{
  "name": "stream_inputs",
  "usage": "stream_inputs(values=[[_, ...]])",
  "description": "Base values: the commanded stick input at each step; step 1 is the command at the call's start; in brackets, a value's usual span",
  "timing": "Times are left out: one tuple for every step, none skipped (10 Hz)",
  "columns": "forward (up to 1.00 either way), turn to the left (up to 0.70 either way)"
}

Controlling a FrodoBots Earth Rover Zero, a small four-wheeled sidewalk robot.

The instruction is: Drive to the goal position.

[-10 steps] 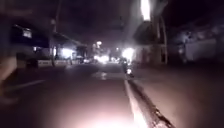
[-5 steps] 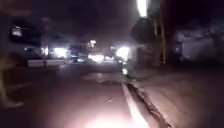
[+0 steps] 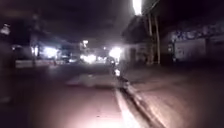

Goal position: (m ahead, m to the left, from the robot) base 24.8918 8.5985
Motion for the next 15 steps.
stream_inputs(values=[[1.0,0.0],[1.0,0.0],[1.0,0.0],[1.0,0.0],[1.0,0.0],[1.0,0.0],[1.0,0.0],[1.0,0.0],[1.0,0.0],[1.0,0.0],[1.0,0.11],[1.0,0.27],[1.0,0.39],[1.0,0.4],[1.0,0.4]])
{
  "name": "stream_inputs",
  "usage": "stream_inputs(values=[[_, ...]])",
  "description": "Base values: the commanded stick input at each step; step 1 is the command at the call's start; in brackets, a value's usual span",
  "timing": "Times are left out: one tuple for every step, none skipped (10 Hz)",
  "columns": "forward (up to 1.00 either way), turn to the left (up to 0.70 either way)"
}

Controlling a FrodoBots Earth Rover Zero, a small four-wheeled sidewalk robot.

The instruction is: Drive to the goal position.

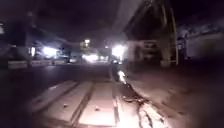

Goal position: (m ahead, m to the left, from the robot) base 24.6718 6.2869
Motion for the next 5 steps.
stream_inputs(values=[[1.0,0.27],[1.0,0.0],[1.0,0.0],[1.0,0.0],[1.0,0.0]])
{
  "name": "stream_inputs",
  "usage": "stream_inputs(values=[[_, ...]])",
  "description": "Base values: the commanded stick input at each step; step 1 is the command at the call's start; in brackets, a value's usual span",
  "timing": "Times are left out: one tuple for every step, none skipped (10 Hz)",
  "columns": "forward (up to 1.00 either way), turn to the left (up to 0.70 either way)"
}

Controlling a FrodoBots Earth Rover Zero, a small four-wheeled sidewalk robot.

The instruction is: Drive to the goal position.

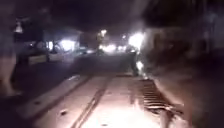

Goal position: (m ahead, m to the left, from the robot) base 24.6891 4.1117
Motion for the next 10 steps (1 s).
stream_inputs(values=[[1.0,0.0],[1.0,0.0],[1.0,0.0],[1.0,0.0],[1.0,0.0],[1.0,0.0],[1.0,0.0],[1.0,0.0],[1.0,0.0],[1.0,0.0]])
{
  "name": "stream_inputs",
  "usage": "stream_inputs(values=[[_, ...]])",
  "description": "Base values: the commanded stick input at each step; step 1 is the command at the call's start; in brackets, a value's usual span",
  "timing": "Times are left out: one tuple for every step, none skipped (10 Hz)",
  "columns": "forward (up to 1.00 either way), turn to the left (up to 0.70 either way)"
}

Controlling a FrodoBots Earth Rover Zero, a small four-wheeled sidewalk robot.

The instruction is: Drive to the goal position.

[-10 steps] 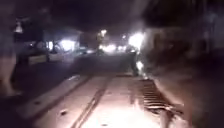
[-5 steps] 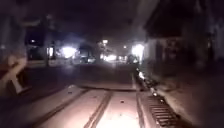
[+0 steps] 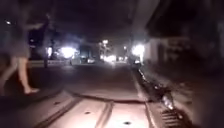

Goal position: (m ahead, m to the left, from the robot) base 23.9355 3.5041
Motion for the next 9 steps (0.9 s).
stream_inputs(values=[[1.0,0.0],[1.0,0.0],[1.0,0.0],[1.0,0.0],[1.0,-0.13],[1.0,-0.35],[1.0,-0.36],[1.0,-0.03],[1.0,0.0]])
